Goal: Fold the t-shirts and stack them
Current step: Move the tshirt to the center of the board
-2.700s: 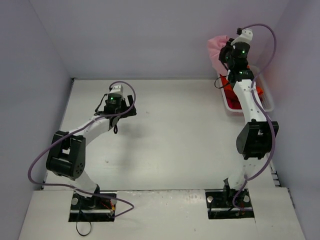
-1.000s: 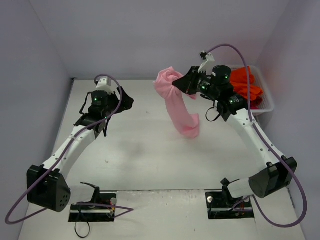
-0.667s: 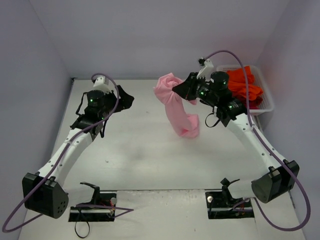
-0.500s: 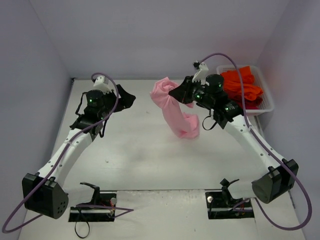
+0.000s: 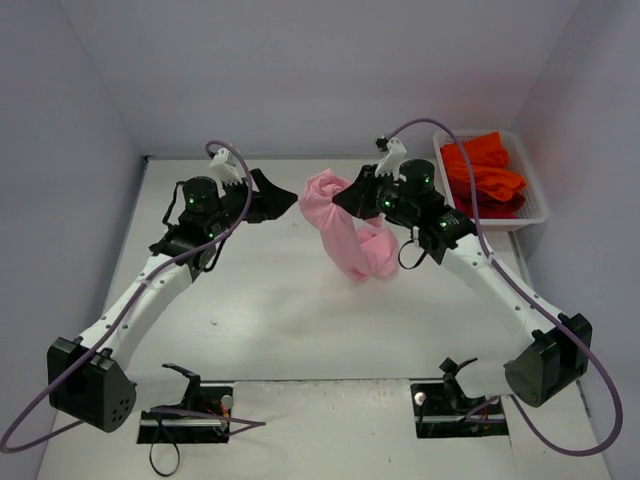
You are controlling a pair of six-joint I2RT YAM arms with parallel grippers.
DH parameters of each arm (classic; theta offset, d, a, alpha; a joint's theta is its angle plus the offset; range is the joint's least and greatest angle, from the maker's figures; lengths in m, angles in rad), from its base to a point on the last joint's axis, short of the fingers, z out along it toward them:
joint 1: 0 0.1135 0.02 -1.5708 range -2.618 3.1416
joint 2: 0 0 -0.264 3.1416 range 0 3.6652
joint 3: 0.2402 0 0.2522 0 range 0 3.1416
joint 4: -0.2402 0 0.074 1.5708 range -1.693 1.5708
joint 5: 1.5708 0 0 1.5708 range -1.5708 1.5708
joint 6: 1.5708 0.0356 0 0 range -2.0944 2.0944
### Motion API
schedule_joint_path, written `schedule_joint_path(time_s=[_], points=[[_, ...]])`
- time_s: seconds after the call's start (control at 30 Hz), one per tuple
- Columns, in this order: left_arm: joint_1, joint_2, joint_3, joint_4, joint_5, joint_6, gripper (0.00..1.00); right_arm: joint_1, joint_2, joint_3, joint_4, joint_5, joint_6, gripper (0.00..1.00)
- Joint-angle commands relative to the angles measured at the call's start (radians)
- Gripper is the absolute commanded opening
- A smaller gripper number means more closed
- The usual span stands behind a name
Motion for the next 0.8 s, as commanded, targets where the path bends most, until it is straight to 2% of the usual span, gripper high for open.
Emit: schedule_joint_path(time_s=[0.0,0.33,0.43,0.53,0.77], points=[[-0.029,-0.005,0.058,0.104,0.036,-0.019,0.7,0.015,-0.013,-0.004,0.098,0.027,-0.012,0.0],[-0.044,-0.029,0.076,0.011,-0.062,0.046,0.69,0.052,0.134,-0.062,0.114,0.057,0.005,0.0],[-0.044,-0.049,0.087,-0.043,-0.12,0.069,0.7,0.145,0.221,-0.084,0.136,0.081,0.011,0.0],[-0.043,-0.055,0.101,-0.067,-0.154,0.08,0.69,0.182,0.255,-0.079,0.147,0.089,0.014,0.0],[-0.043,-0.072,0.128,-0.109,-0.211,0.103,0.69,0.366,0.416,0.0,0.164,0.113,0.022,0.0]])
